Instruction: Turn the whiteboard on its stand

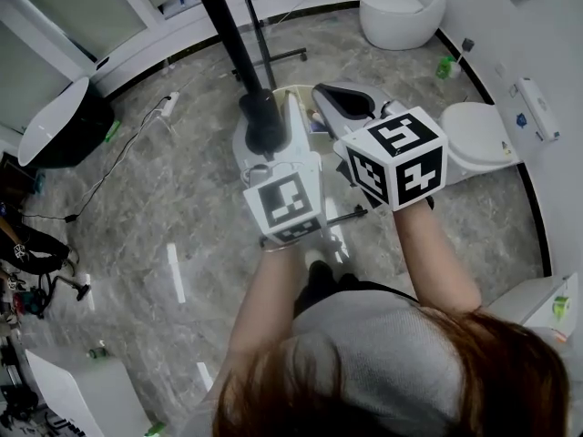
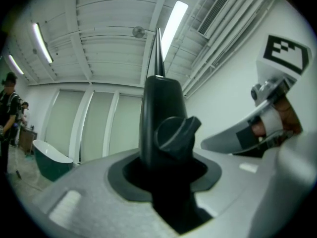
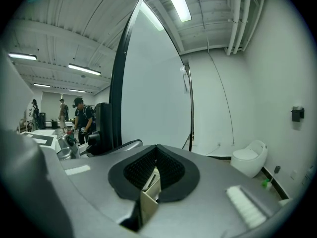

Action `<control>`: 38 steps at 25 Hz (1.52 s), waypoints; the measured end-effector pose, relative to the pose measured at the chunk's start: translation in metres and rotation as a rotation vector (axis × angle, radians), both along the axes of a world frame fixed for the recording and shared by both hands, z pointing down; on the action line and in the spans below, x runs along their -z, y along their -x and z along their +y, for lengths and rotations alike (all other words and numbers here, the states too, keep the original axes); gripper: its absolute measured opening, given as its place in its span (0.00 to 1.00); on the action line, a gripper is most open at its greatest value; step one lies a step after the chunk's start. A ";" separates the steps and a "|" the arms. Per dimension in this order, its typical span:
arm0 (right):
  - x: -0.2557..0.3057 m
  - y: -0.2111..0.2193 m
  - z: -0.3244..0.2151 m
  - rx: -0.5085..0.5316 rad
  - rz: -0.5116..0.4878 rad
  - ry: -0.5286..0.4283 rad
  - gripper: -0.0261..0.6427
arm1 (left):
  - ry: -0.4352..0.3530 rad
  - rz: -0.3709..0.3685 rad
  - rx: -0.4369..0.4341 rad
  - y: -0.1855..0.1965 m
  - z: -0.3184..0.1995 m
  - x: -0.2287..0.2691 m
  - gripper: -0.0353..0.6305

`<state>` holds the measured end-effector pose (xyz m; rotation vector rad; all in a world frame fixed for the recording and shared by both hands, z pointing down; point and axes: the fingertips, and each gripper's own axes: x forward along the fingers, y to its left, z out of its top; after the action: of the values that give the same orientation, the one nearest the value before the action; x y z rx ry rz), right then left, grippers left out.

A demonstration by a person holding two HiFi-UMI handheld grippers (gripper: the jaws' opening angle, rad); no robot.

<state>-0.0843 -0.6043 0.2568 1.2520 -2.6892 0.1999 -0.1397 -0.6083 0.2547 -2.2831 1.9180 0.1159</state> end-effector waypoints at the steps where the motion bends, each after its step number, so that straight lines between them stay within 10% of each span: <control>1: 0.000 -0.001 0.003 0.003 -0.001 -0.001 0.04 | -0.001 0.002 0.007 0.001 0.002 -0.001 0.29; 38: 0.000 -0.007 0.122 -0.016 -0.022 -0.007 0.04 | -0.038 0.016 0.019 -0.017 0.159 0.007 0.27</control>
<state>-0.0776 -0.4827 0.2572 1.2805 -2.7017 0.2076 -0.1226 -0.4497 0.2478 -2.2460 1.9273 0.1679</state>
